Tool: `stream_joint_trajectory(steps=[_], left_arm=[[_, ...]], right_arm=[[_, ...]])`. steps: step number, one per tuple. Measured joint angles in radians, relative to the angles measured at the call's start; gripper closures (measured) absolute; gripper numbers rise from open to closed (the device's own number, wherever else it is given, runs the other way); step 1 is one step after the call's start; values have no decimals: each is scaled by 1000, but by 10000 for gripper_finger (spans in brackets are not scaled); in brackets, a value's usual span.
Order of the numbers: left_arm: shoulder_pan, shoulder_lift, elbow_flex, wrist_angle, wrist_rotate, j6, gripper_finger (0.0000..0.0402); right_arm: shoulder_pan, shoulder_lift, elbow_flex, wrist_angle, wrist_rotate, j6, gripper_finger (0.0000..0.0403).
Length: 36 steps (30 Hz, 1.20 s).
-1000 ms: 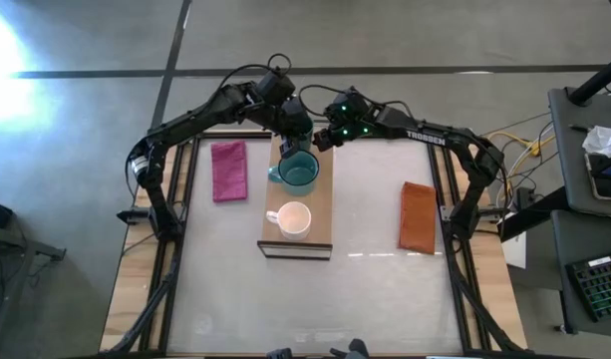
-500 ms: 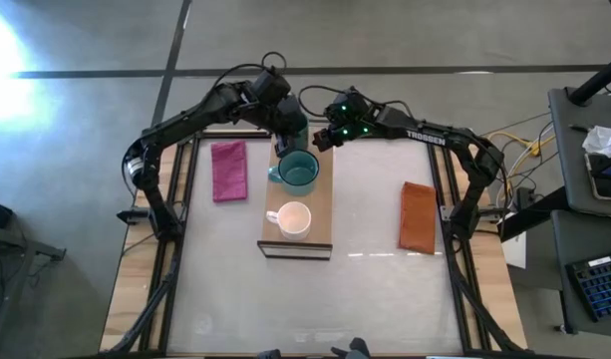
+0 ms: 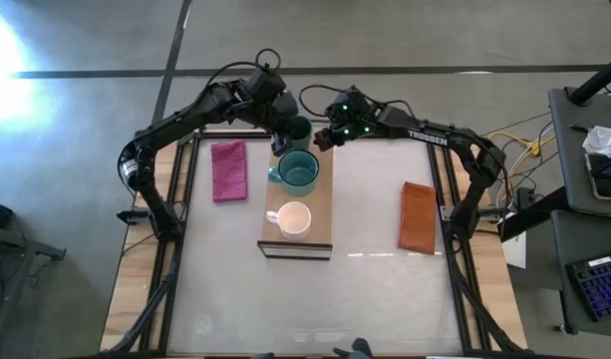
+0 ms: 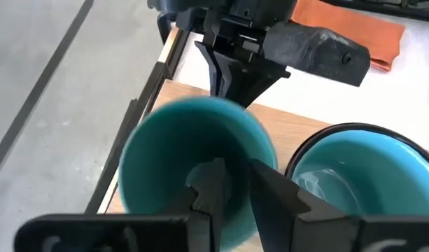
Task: Stack small to large cups/mugs on shelf
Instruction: Return to Home Position
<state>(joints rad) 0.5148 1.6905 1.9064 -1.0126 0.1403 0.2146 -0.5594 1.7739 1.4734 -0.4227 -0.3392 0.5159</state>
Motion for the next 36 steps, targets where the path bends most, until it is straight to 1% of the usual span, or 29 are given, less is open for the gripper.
stream_joint_trajectory(steps=[2, 4, 7, 9, 10, 14, 17, 18, 21, 22, 23, 24, 25, 26, 28, 29, 30, 31, 32, 34, 35, 36], left_arm=[[0, -11, 0, -1, -9, 0, 351], [0, -27, 0, -26, -42, 0, 351], [0, -51, 0, -98, -108, -2, 351], [2, -78, -1, -147, -123, -13, 351], [2, -97, -2, -162, -122, -28, 351], [-1, -196, -3, -156, -72, -86, 351], [-29, -265, -3, -132, -72, -145, 351], [-35, -285, -3, -124, -71, -190, 351], [-45, -340, -3, -113, -64, -419, 351], [-52, -354, -3, -113, -52, -452, 351], [-62, -367, -3, -113, -25, -445, 351], [-75, -382, -6, -111, 10, -405, 351], [-93, -398, -16, -106, 47, -354, 351], [-115, -416, -37, -92, 76, -325, 351], [-168, -460, -118, 3, 110, -350, 351], [-193, -492, -181, 71, 110, -371, 351], [-217, -530, -259, 155, 110, -393, 351], [-240, -573, -346, 256, 109, -417, 351], [-264, -622, -441, 376, 113, -437, 351], [-307, -717, -631, 609, 124, -484, 351], [-324, -764, -723, 718, 132, -508, 351], [-331, -806, -801, 804, 133, -525, 351]], right_arm=[[-3, -11, 1, -3, 1, -1, 394], [-6, -26, 1, -21, 13, -16, 394], [-17, -60, 2, -81, 73, -53, 394], [-28, -92, 2, -121, 111, -73, 394], [-33, -110, 2, -138, 113, -84, 394], [-34, -219, 2, -137, 92, -136, 394], [-22, -328, 9, -138, 132, -62, 394], [-20, -366, 9, -150, 134, -34, 394], [-20, -473, 8, -151, 132, -26, 394], [-18, -506, 8, -149, 131, -25, 394], [-16, -538, 8, -142, 131, 4, 394], [-15, -572, 8, -138, 131, 59, 394], [-9, -605, 6, -130, 120, 74, 394], [4, -637, 4, -116, 85, 38, 394], [64, -704, -13, -93, -38, -88, 394], [112, -733, -35, -77, -81, -116, 394], [174, -760, -71, -45, -92, -114, 394], [243, -784, -119, 3, -83, -94, 394], [324, -803, -185, 66, -44, -67, 394], [467, -831, -331, 222, 83, -38, 394], [508, -845, -396, 297, 129, -40, 394], [525, -868, -452, 338, 151, -42, 394]])
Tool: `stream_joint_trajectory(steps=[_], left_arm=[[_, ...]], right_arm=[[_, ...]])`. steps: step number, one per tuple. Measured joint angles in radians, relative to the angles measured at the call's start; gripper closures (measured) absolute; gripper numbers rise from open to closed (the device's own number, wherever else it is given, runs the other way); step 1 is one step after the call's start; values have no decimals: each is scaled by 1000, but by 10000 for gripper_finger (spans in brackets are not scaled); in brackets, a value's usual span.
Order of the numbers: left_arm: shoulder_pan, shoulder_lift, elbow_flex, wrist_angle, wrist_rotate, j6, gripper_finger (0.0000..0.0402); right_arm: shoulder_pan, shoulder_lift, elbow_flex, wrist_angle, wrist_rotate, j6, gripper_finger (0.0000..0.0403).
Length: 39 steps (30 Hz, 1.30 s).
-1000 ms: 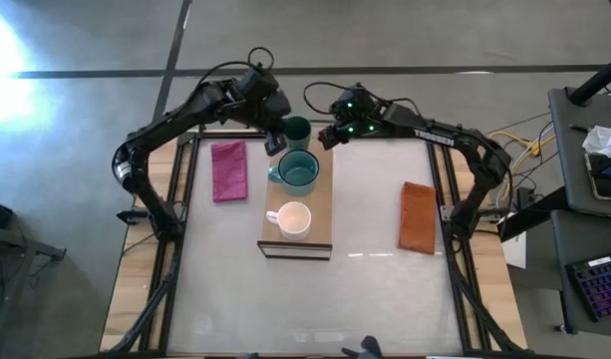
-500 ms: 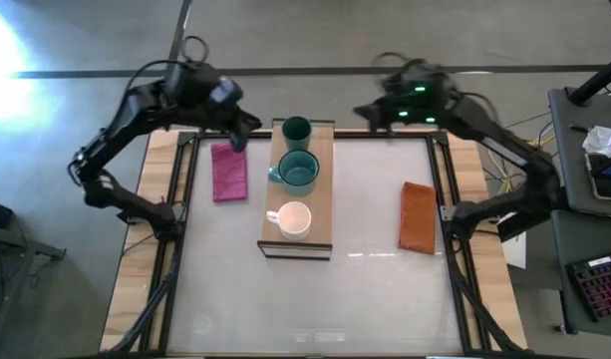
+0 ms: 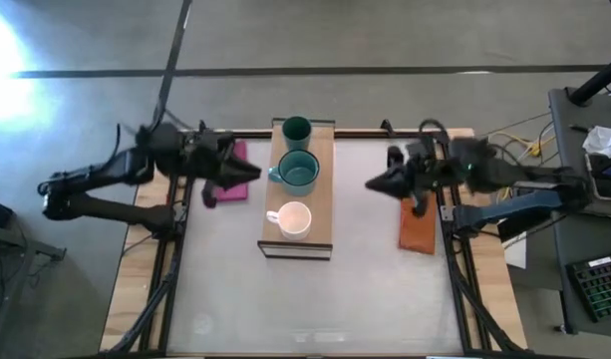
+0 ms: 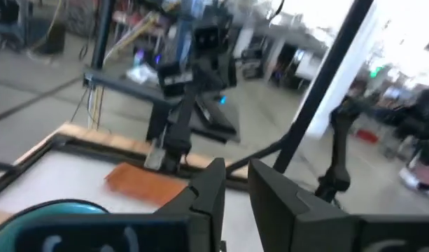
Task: Stack small to large cups/mugs on shelf
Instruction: Return to Home Position
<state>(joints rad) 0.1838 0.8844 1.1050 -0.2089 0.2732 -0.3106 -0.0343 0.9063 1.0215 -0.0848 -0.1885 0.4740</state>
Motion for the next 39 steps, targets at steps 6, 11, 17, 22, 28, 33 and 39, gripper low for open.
stream_joint_trajectory(steps=[6, 11, 17, 22, 28, 33, 39], left_arm=[[29, -265, -272, 127, -71, 24, 351], [37, -485, -434, 122, -137, 35, 351], [37, -768, -607, 117, -161, -18, 351], [37, -857, -719, 97, -179, -27, 351], [38, -799, -801, 108, -215, -100, 351], [39, -843, -917, 162, -228, -181, 351], [39, -850, -1027, 156, -228, -219, 351]], right_arm=[[-95, -329, -189, 50, 15, -26, 394], [-131, -592, -359, 61, 7, -72, 394], [-129, -760, -553, 171, -5, -85, 394], [-130, -847, -668, 200, 3, -142, 394], [-131, -904, -772, 261, 54, -188, 394], [-131, -893, -855, 287, 60, -154, 394], [-132, -906, -971, 339, 69, -134, 394]])
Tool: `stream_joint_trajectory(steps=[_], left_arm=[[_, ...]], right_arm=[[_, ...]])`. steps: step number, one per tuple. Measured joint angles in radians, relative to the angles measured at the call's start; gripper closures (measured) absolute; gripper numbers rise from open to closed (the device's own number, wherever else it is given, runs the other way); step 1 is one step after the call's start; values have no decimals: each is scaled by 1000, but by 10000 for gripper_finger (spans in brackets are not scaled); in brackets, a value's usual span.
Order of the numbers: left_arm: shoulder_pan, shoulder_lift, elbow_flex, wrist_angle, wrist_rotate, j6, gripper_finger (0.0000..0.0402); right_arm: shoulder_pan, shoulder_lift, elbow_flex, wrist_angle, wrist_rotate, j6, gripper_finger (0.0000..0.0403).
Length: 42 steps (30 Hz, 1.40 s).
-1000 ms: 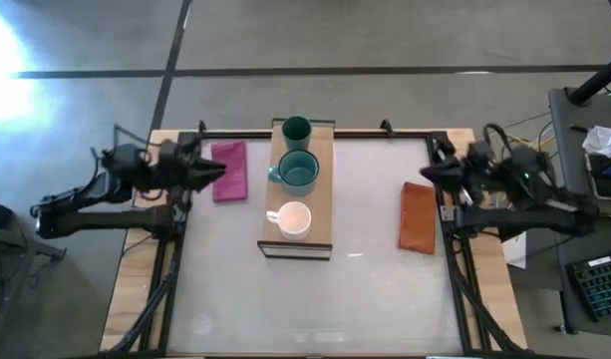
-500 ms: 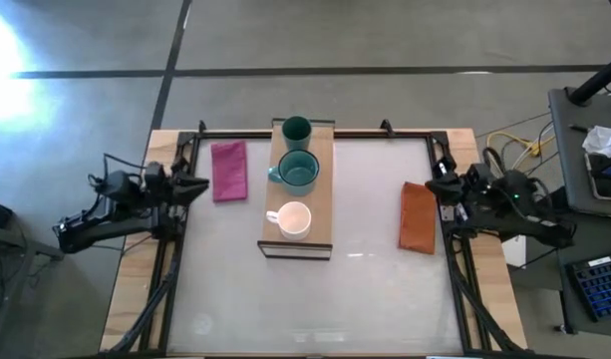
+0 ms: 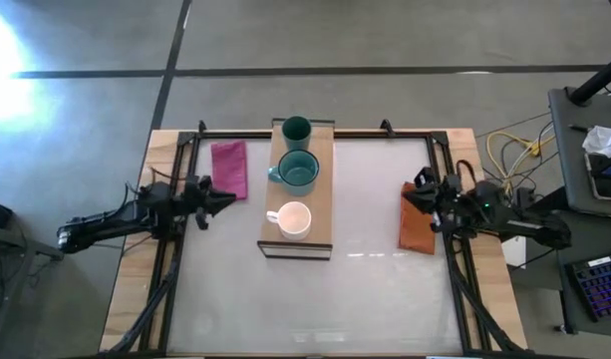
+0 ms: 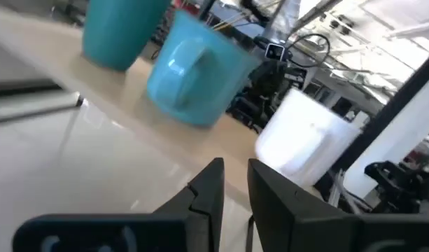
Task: Stack small to large cups/mugs on shelf
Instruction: Return to Home Position
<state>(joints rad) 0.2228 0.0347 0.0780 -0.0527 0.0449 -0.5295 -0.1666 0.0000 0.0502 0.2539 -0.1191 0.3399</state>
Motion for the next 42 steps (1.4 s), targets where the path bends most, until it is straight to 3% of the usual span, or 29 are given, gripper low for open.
stream_joint_trajectory(steps=[3, 8, 21, 42], left_arm=[[0, 15, -55, 30, -10, -42, 351], [1, 87, -64, 54, -49, -34, 351], [0, 200, -64, 52, -51, -35, 351], [0, 220, -66, 66, -52, -35, 351]], right_arm=[[1, 4, -43, -18, 58, 6, 394], [0, 20, -42, -190, 180, 57, 394], [0, 71, -40, -242, 172, 54, 394], [0, 74, -40, -243, 172, 53, 394]])
